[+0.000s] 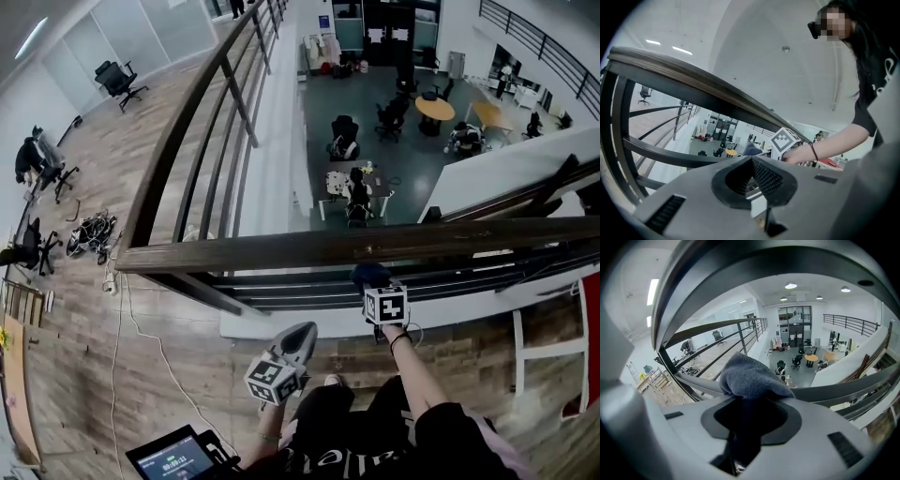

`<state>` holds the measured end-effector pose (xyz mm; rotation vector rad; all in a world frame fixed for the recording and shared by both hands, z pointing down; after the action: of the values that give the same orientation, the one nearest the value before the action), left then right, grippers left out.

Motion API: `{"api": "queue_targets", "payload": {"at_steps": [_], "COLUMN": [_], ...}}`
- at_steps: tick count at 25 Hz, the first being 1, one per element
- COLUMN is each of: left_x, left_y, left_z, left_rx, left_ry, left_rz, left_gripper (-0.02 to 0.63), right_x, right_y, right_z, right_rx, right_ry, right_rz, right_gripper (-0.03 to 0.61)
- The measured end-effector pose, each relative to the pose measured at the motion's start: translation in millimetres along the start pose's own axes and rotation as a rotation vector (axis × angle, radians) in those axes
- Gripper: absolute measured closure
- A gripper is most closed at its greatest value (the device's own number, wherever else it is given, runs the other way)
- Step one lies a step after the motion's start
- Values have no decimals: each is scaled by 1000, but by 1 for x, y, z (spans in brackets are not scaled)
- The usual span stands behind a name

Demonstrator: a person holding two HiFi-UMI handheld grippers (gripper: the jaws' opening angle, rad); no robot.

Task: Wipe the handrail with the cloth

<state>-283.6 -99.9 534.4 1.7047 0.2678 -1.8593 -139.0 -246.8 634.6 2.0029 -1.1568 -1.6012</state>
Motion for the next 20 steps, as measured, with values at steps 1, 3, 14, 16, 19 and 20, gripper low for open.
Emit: {"api": "queue_targets", "payload": {"at_steps": [1,3,14,16,19,20], "left_x": [1,2,-7,-9,-5,-4], "left_y": [10,29,131,152,184,194], "left_z": [-11,-31,-127,-147,-176,-187], "left_rx": [-9,-32,-127,-139,-161,-168], "left_ry": [-1,-3,26,29,34,35], "left_rz": [-1,-11,39,47,51,53], "left_gripper": [614,614,614,614,614,614], "right_x": [1,3,22,26,35,37], "right_y": [-5,-15,-69,-80,-96,-101], "right_z": [-15,-45,-227,-266,-319,-335], "right_rx": [-4,-13,-111,-130,-146,-146], "right_ry": [6,22,128,145,156,158], "right_rz": [-2,-10,-64,-73,-82,-80], "right_gripper": [476,476,476,476,476,476]}}
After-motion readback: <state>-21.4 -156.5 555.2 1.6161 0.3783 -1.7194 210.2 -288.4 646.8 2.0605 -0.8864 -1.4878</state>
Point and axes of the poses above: the fingertips, and each gripper's own axes: y forward along the fingers, z to its left, x out of its top, the point moved 2 cm from there along -y, backward along the fingers, and after that the axes turned 12 degrees about y, right-handed, at the moved point
